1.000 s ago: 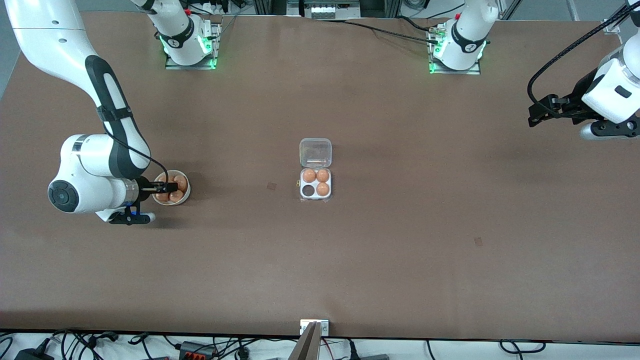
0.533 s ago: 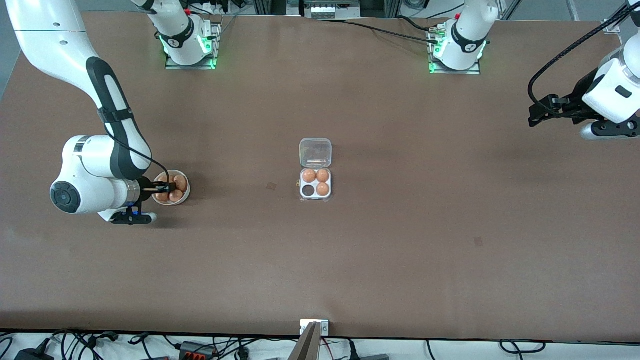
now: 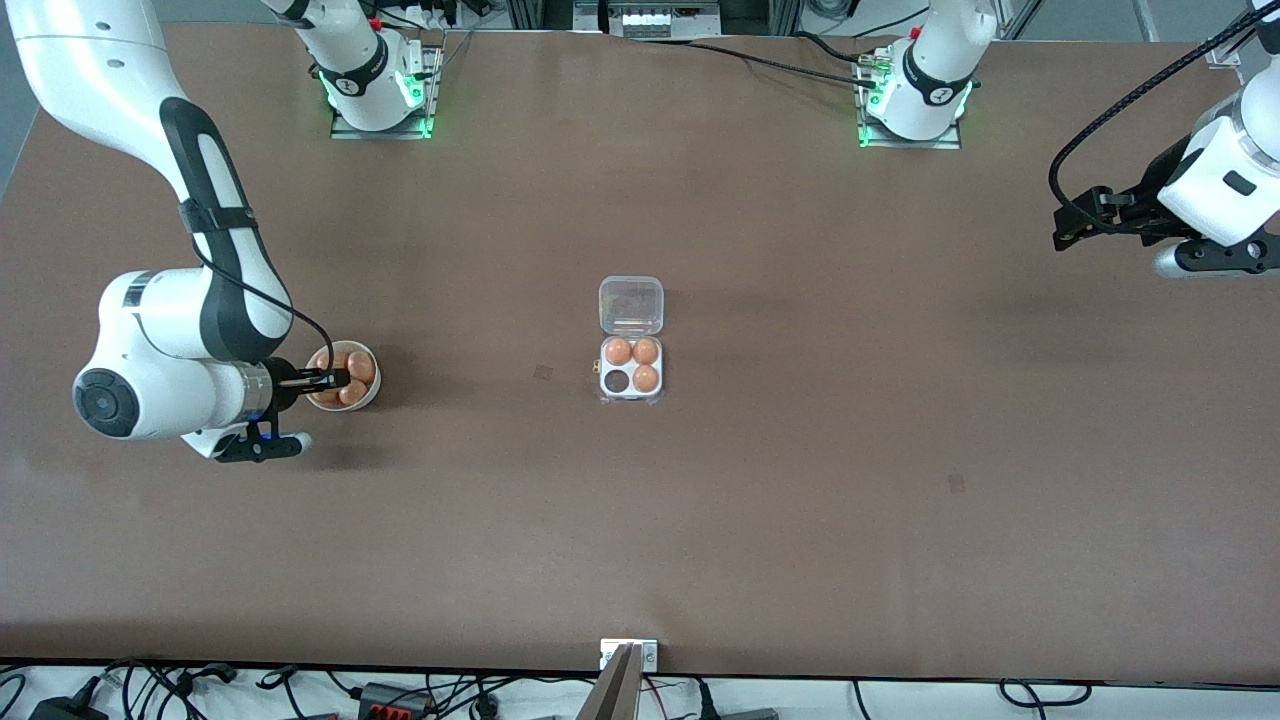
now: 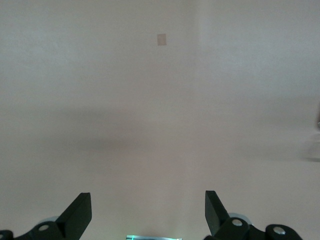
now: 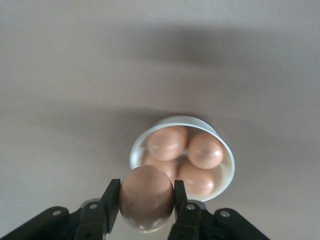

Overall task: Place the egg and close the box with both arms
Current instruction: 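Close the right gripper on one brown egg and lift it, then carry the egg with the right gripper to the clear egg box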

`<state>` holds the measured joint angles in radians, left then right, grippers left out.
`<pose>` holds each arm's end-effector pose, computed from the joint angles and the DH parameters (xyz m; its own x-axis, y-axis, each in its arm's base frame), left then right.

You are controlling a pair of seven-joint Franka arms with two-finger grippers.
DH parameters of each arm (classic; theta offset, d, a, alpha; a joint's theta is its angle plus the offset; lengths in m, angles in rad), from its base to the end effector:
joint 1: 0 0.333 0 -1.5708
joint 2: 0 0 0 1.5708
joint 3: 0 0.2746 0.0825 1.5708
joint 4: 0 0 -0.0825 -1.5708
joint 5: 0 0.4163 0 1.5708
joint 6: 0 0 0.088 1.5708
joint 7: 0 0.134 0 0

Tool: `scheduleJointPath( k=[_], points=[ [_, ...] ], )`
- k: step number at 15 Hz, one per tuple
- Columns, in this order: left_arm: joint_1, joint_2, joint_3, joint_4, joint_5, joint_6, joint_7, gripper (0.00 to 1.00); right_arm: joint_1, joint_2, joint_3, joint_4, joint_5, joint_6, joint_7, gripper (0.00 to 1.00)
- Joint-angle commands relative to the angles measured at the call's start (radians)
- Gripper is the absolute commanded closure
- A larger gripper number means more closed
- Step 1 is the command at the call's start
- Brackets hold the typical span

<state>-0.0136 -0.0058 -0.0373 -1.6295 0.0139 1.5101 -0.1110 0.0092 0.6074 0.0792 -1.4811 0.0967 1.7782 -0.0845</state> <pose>0.5726 -0.0273 0.5253 0.9919 0.0612 -0.1111 0.0586 -0.9979 -0.0266 0.6673 0.0655 0.2246 0.9445 0.1480 -0.2934 0.1061 -0.9823 -0.1541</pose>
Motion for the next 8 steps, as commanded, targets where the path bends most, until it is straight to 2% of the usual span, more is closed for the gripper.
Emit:
scheduleJointPath(
  k=[1, 2, 4, 8],
  points=[
    [0.001, 0.0, 0.002, 0.017, -0.005, -0.025, 0.008, 0.0, 0.015, 0.014, 0.083, 0.07, 0.012, -0.028, -0.006, 0.85],
    [0.001, 0.001, 0.002, 0.019, -0.005, -0.024, 0.008, 0.0, 0.043, 0.015, 0.12, 0.079, 0.002, -0.005, -0.001, 0.85],
    [0.001, 0.001, 0.0, 0.017, -0.005, -0.024, 0.008, 0.0, 0.141, 0.014, 0.122, 0.105, -0.026, 0.035, 0.044, 0.85],
    [0.001, 0.0, 0.004, 0.019, -0.005, -0.024, 0.011, 0.0, 0.251, 0.046, 0.125, 0.119, -0.025, 0.111, 0.162, 0.85]
  ],
)
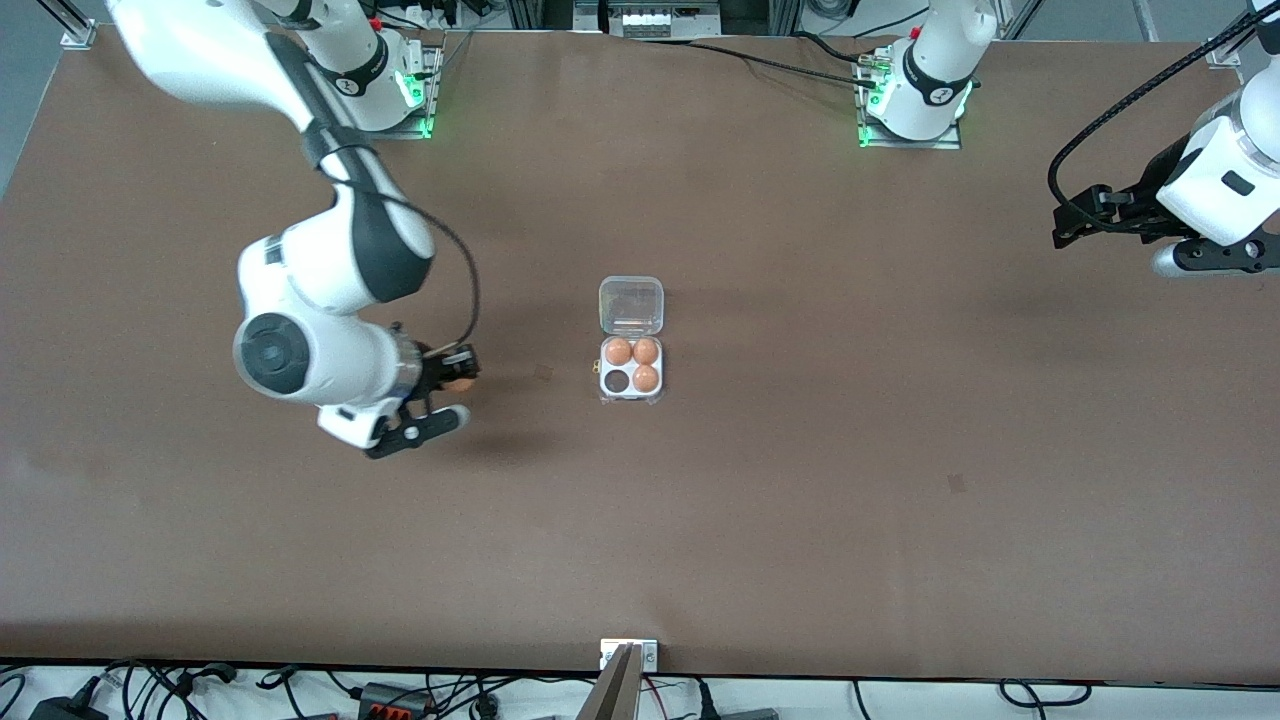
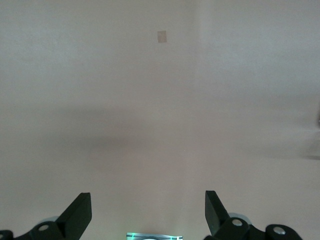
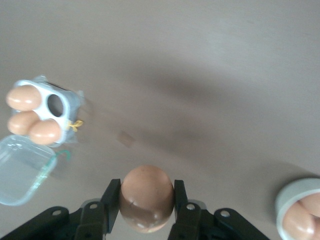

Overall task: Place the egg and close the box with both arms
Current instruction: 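Carry the egg with the right gripper to the clear egg box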

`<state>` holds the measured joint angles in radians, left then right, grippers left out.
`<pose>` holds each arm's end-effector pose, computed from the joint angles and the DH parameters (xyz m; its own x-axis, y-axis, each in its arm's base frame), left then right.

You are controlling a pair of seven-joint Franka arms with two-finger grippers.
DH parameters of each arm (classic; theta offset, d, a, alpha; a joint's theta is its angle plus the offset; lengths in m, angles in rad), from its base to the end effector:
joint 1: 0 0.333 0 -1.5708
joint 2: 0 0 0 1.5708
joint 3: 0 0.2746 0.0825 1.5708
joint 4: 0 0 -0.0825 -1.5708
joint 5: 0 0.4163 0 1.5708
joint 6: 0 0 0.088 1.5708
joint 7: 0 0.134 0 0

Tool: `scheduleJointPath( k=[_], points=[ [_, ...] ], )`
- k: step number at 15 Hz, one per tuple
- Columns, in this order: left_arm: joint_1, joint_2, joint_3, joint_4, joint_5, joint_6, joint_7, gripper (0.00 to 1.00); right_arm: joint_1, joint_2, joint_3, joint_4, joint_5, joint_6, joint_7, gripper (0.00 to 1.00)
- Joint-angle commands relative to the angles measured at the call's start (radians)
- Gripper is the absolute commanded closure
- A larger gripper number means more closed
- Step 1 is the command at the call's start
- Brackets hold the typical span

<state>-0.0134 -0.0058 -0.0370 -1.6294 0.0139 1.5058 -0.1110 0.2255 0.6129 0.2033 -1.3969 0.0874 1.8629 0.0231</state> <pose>0.5720 -0.0270 0.5251 0.9914 0.0618 -0.1152 0.0591 -0.9979 -0.0270 0.6457 0.2850 0.2712 0.9259 0.3492 -0.1442 0.3201 -0.9279 -0.1913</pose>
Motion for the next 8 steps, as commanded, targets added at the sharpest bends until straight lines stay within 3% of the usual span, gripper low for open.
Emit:
scheduleJointPath(
  k=[1, 8],
  points=[
    [0.001, 0.001, 0.003, 0.017, -0.005, -0.019, 0.011, 0.0, 0.081, 0.05, -0.001, 0.036, -0.018, 0.059, 0.099, 0.85],
    [0.001, 0.0, 0.006, 0.017, -0.005, -0.019, 0.011, 0.0, 0.204, 0.129, -0.001, 0.036, -0.017, 0.243, 0.382, 0.85]
  ],
)
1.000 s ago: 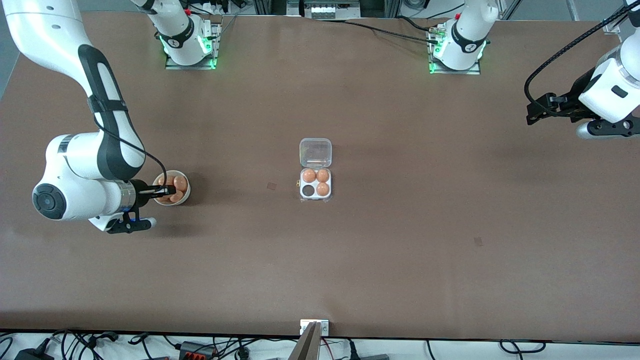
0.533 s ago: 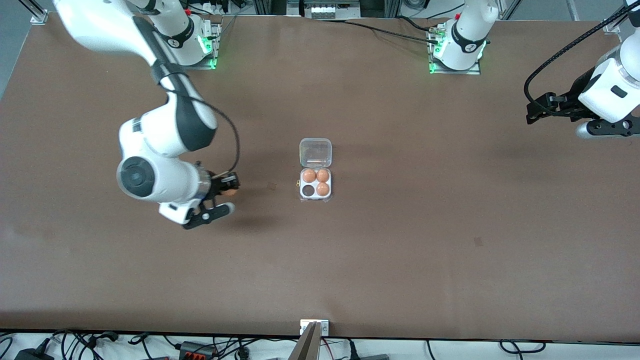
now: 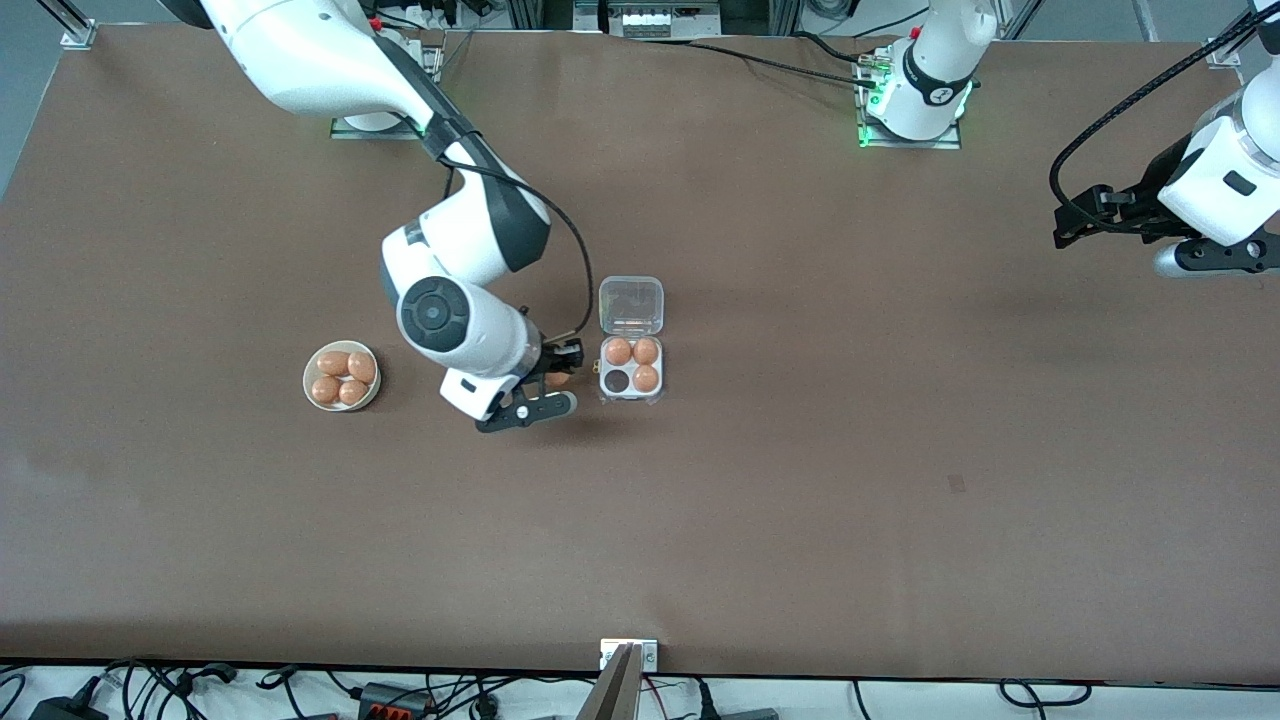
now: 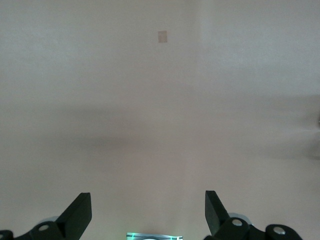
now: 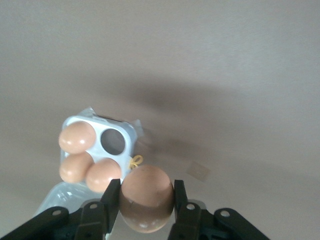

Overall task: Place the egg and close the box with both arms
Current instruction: 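Carry the egg with the right gripper to the clear egg box, then lower the egg into the empty slot and open the right gripper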

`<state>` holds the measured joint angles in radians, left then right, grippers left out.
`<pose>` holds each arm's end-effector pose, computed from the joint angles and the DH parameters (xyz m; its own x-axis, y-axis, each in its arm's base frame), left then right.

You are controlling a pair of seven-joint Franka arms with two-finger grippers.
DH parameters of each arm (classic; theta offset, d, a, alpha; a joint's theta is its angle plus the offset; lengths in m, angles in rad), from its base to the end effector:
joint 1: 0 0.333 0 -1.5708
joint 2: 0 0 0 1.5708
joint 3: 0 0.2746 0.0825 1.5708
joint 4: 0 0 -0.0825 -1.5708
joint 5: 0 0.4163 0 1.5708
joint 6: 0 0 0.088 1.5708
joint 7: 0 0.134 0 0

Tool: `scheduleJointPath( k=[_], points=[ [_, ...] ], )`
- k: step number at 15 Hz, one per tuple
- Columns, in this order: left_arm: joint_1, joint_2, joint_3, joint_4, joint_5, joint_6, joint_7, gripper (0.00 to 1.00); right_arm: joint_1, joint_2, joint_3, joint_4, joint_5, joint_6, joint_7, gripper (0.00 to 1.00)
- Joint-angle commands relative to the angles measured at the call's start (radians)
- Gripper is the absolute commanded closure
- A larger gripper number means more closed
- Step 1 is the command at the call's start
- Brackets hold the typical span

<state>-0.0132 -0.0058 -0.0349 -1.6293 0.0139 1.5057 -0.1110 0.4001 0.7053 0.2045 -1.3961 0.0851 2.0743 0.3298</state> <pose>0.5720 -0.0256 0.5251 0.9913 0.0641 -0.1152 0.0614 -0.9977 -0.0270 0.6063 0.4022 0.2223 0.9773 0.1926 -0.0884 0.1738 -0.9671 -0.1857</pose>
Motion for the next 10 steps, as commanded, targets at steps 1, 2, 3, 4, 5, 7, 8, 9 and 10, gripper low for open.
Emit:
scheduleJointPath(
  k=[1, 2, 3, 4, 5, 7, 8, 9, 10],
  points=[
    [0.001, 0.001, 0.004, 0.017, -0.005, -0.019, 0.011, 0.0, 0.048, 0.045, -0.002, 0.036, -0.015, 0.052, 0.096, 0.85],
    [0.001, 0.001, 0.004, 0.017, -0.005, -0.019, 0.011, 0.0, 0.06, 0.046, -0.004, 0.036, -0.016, 0.068, 0.11, 0.85],
    [0.001, 0.0, 0.004, 0.017, -0.005, -0.019, 0.011, 0.0, 0.065, 0.06, -0.004, 0.037, -0.016, 0.081, 0.115, 0.85],
    [0.001, 0.001, 0.004, 0.017, -0.005, -0.019, 0.011, 0.0, 0.068, 0.069, -0.004, 0.043, -0.019, 0.095, 0.117, 0.85],
    [0.001, 0.001, 0.004, 0.017, -0.005, -0.019, 0.011, 0.0, 0.078, 0.083, -0.005, 0.057, -0.033, 0.098, 0.117, 0.85],
    [0.001, 0.001, 0.004, 0.017, -0.005, -0.019, 0.011, 0.0, 0.103, 0.114, -0.007, 0.094, -0.047, 0.098, 0.133, 0.85],
    [0.001, 0.001, 0.004, 0.017, -0.005, -0.019, 0.011, 0.0, 0.108, 0.12, -0.01, 0.095, -0.048, 0.098, 0.161, 0.85],
    [0.001, 0.001, 0.004, 0.017, -0.005, -0.019, 0.011, 0.0, 0.108, 0.126, -0.01, 0.095, -0.048, 0.098, 0.167, 0.85],
    [0.001, 0.001, 0.006, 0.017, -0.005, -0.019, 0.011, 0.0, 0.108, 0.131, -0.01, 0.095, -0.048, 0.098, 0.167, 0.85]
  ],
)
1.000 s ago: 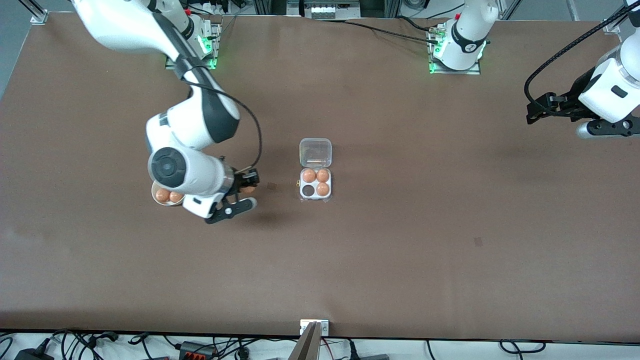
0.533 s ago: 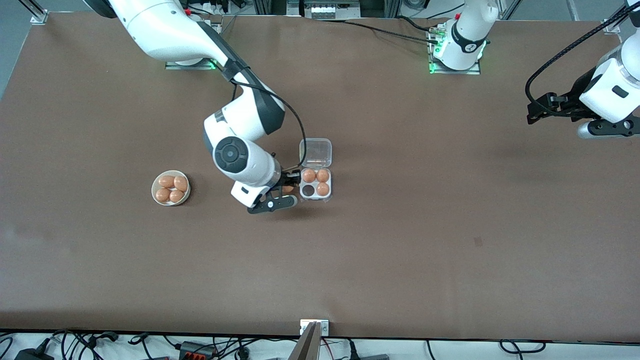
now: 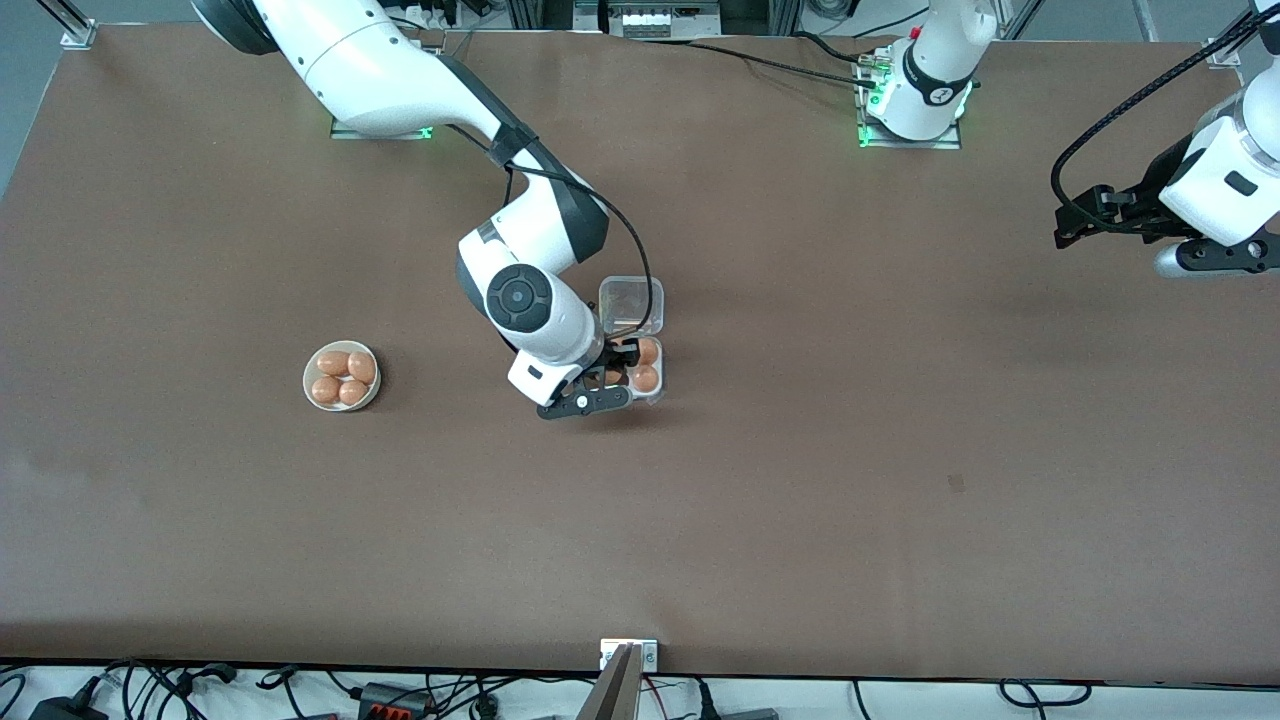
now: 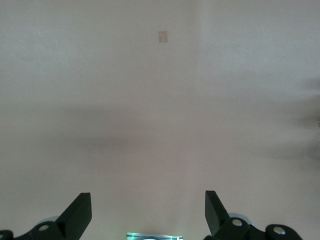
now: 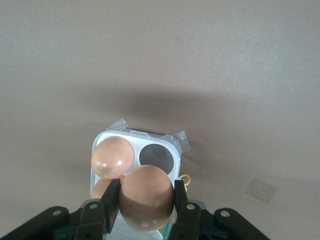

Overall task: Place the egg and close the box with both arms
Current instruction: 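Lower the egg into the empty slot and open the right gripper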

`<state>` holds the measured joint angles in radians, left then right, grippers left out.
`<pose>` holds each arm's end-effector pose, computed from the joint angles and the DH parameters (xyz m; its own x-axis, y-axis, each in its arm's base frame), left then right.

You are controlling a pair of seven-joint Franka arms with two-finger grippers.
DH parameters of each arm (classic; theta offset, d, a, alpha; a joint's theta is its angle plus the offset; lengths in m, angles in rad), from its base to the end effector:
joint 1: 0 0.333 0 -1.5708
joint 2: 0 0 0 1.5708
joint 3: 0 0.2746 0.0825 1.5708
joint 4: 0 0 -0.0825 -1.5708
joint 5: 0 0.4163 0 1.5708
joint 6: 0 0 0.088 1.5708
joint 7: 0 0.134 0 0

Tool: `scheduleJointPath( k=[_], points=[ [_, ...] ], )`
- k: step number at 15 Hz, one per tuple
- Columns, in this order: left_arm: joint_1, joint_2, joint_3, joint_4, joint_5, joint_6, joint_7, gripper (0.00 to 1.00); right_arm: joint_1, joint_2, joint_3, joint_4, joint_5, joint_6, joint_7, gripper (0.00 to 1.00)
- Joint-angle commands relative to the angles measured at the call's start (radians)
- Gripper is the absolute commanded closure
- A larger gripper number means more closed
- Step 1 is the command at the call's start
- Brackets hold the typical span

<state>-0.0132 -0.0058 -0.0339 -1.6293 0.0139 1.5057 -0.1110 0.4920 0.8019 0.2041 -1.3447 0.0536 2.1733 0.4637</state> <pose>0.5721 -0.0251 0.5251 0.9912 0.0651 -0.1152 0.0624 -0.9977 -0.0270 0.5826 0.4602 0.1855 0.9880 0.1435 -0.0567 0.1309 -0.9741 -0.1843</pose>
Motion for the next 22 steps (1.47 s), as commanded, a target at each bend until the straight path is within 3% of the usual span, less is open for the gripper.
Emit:
scheduleJointPath(
  k=[1, 11, 12, 13, 14, 18, 22],
  points=[
    [0.001, 0.001, 0.003, 0.017, -0.005, -0.019, 0.011, 0.0, 0.016, 0.039, -0.009, 0.044, -0.018, -0.001, 0.033, 0.85],
    [0.002, 0.001, 0.006, 0.017, -0.006, -0.019, 0.011, 0.0, 0.016, 0.059, -0.008, 0.039, -0.008, -0.001, 0.038, 0.85],
    [0.002, 0.001, 0.006, 0.017, -0.006, -0.019, 0.011, 0.0, 0.016, 0.06, -0.008, 0.039, -0.009, -0.001, 0.036, 0.8],
    [0.004, 0.001, 0.006, 0.017, -0.006, -0.019, 0.014, 0.0, 0.016, 0.063, -0.008, 0.039, -0.008, -0.001, 0.038, 0.54],
    [0.004, 0.001, 0.006, 0.017, -0.006, -0.019, 0.016, 0.0, 0.016, 0.066, -0.008, 0.039, -0.009, -0.001, 0.045, 0.01],
    [0.01, 0.001, 0.006, 0.017, -0.005, -0.019, 0.021, 0.0, 0.014, 0.054, -0.008, 0.045, -0.012, -0.012, 0.073, 0.0],
    [0.012, 0.001, 0.006, 0.017, -0.011, -0.021, 0.008, 0.0, -0.015, -0.027, -0.018, 0.045, -0.021, -0.038, 0.07, 0.0]
  ],
)
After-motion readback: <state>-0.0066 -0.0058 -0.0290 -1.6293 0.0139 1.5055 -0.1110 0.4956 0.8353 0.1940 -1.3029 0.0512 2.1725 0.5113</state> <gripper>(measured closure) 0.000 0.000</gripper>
